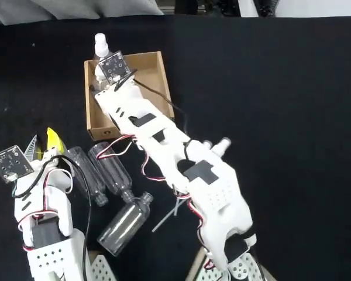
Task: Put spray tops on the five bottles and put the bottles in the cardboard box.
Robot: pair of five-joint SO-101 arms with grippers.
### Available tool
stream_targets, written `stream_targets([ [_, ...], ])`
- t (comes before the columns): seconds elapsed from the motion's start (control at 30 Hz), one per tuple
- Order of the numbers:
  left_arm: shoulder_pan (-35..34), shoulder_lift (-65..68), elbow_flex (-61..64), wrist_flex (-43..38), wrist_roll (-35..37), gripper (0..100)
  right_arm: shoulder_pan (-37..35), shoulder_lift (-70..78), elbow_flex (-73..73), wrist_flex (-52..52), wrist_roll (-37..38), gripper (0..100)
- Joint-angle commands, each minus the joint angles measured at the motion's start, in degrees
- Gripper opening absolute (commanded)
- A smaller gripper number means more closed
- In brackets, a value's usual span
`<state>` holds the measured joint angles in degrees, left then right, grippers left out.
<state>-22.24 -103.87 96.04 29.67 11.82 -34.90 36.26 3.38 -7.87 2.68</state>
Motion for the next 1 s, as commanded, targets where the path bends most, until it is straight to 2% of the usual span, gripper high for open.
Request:
stream_targets([
  [0.0, -0.31, -0.62, 1.36, -1.41, -0.62, 11, -0.97, -0.84, -1.01, -0.62, 0.35, 9.9],
  [0.17, -0.31, -0.62, 1.36, -1.41, -0.62, 11, -1.85, -0.84, -0.57, 0.79, 0.35, 18.8],
  [0.5, -0.22, -0.62, 1.36, -1.41, -0.62, 11, -2.55, -1.19, 0.84, 0.88, 0.35, 26.0],
  [0.83, -0.4, -0.62, 1.36, -1.41, -0.62, 11, -2.46, -1.27, 1.1, 1.05, 0.35, 26.6],
  [0.97, -0.4, -0.62, 1.36, -1.41, -0.62, 11, -2.37, -2.59, 0.66, 5.63, 0.35, 26.9],
])
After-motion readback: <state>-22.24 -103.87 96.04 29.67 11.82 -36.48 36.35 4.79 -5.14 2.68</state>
